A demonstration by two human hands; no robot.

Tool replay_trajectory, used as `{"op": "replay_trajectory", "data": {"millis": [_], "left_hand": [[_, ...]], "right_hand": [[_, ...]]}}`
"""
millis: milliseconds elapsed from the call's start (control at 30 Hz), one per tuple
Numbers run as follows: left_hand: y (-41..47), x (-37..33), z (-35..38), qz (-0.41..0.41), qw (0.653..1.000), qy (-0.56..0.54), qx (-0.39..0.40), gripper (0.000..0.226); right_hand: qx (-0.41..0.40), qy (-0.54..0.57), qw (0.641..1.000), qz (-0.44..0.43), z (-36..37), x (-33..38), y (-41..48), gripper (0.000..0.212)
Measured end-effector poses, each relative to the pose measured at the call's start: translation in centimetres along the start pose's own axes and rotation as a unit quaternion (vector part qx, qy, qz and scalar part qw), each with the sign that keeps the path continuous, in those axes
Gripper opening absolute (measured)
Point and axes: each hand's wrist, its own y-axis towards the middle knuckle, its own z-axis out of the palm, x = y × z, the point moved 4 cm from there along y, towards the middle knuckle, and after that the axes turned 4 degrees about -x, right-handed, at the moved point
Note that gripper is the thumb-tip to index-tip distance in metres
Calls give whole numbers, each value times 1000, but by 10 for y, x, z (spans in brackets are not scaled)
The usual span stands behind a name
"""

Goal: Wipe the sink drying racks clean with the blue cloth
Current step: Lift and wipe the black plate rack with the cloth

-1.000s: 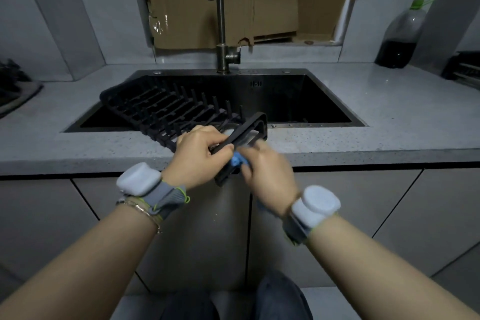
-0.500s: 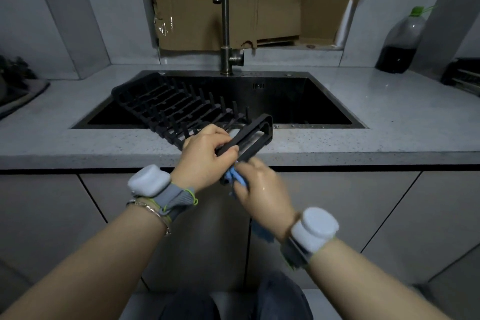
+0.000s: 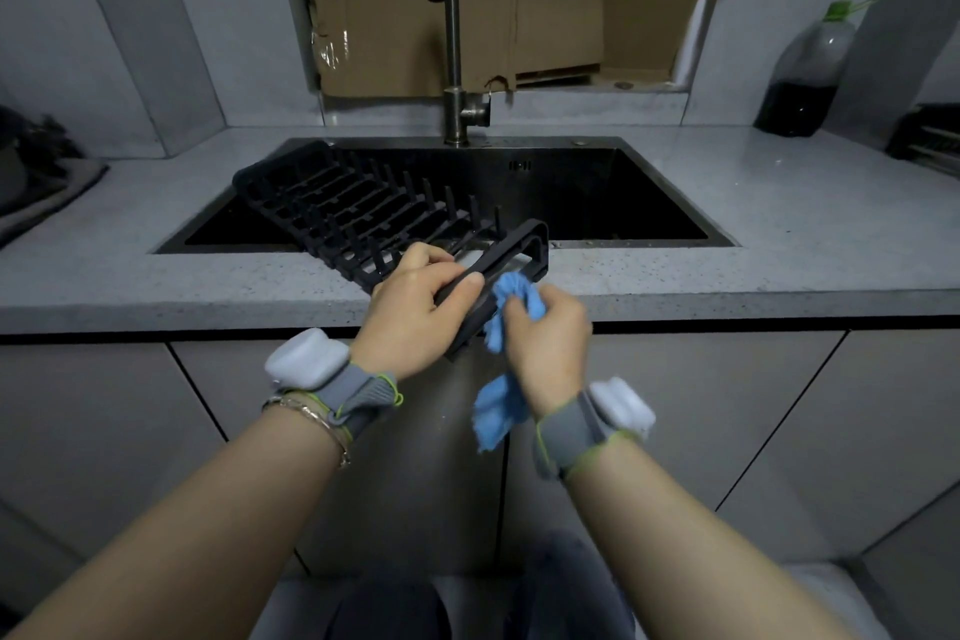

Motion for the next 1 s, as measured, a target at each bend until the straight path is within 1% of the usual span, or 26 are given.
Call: {"op": "replay_trajectory", "data": {"millis": [133, 200, 233, 300, 333, 400, 467, 500, 567, 600, 633, 700, 733, 767, 800, 833, 867, 933, 967, 1000], "left_hand": [[0, 5, 2, -14, 1000, -28, -1, 48], [1, 6, 2, -19, 999, -43, 2, 45], [1, 8, 2, -23, 999, -44, 6, 41], [2, 10, 2, -23, 999, -40, 14, 27], [2, 9, 2, -22, 999, -39, 15, 26], [0, 9, 0, -19, 999, -35, 9, 32], [-1, 8, 0, -13, 999, -30, -3, 33], [-1, 9, 1, -9, 999, -30, -7, 33], [-2, 12, 3, 0, 1000, -26, -16, 34], [-2, 13, 4, 11, 999, -23, -22, 37], [-2, 13, 4, 22, 999, -20, -31, 47], [-1, 14, 6, 25, 999, -16, -39, 73], [-1, 14, 7, 19, 999, -18, -39, 80], [-1, 16, 7, 12, 999, -23, -37, 85], [-1, 15, 7, 8, 999, -29, -33, 88], [-2, 16, 7, -1, 999, -34, -25, 90], [-3, 16, 7, -9, 999, -36, -18, 88], [-4, 15, 9, -26, 999, -41, -5, 73], [-5, 14, 9, -33, 999, -40, 1, 68], [-4, 12, 9, -30, 999, -44, 4, 70]], "right_hand": [[92, 67, 993, -14, 16, -7, -50, 24], [101, 69, 992, -21, 18, -6, -45, 25], [82, 69, 994, -14, 16, -6, -38, 27], [19, 74, 997, 9, 7, -6, -13, 30], [-12, 75, 997, 19, 1, -7, -1, 26], [-53, 71, 995, 43, -8, -6, 20, 11], [-61, 74, 994, 54, -9, -4, 29, 4], [-49, 68, 996, 41, -6, -3, 27, 6], [-9, 47, 999, -17, 0, 0, 11, 23], [23, 36, 998, -44, 2, -1, -1, 31], [63, 26, 996, -65, 4, -2, -13, 33], [140, 35, 985, -98, 7, -1, -32, 27], [149, 57, 981, -107, 4, 3, -34, 18], [126, 92, 982, -105, 1, 7, -31, 9], [81, 125, 984, -96, -5, 12, -23, 4], [37, 148, 985, -84, -9, 16, -13, 4], [11, 156, 985, -78, -11, 20, -4, 4], [0, 131, 987, -94, -7, 27, 1, 7], [7, 117, 987, -112, -2, 27, -6, 6], [12, 107, 985, -137, 0, 28, -15, 5]]}}
